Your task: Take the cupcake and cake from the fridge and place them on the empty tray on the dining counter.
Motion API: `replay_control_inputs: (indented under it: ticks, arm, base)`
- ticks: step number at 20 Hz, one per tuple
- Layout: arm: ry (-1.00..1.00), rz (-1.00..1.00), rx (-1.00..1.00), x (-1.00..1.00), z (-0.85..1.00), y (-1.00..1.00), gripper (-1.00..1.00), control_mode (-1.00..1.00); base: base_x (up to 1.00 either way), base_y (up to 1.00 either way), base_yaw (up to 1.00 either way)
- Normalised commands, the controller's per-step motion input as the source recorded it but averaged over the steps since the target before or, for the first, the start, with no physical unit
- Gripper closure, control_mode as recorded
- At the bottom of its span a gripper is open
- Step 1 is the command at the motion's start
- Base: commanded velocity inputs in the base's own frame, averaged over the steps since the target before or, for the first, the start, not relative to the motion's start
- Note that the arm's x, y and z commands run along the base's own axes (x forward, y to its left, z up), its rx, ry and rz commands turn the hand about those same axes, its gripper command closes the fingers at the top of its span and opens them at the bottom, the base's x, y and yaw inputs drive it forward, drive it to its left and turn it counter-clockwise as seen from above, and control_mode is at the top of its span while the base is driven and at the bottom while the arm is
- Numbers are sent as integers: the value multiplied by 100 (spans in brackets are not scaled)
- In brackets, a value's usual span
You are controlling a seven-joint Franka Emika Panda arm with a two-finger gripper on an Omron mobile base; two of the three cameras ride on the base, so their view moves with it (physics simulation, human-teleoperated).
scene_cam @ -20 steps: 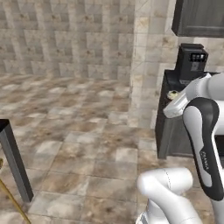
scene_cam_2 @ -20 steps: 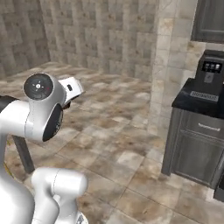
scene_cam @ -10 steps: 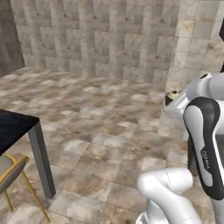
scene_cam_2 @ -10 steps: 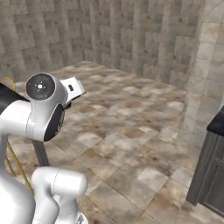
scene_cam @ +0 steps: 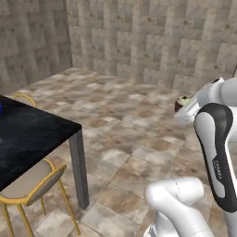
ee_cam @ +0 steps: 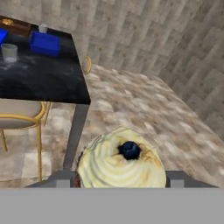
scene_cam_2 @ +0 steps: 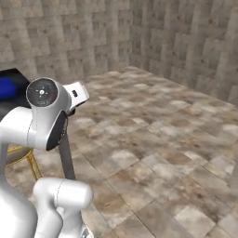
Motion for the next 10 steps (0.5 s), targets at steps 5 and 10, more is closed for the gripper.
replay_control_inputs:
  ticks: [5, 10]
  arm:
    - [0, 0, 0, 0, 0, 0, 100, 100]
    - [0, 0, 0, 0, 0, 0, 100, 100]
  base:
    - [91, 2, 35]
    - [90, -13, 33]
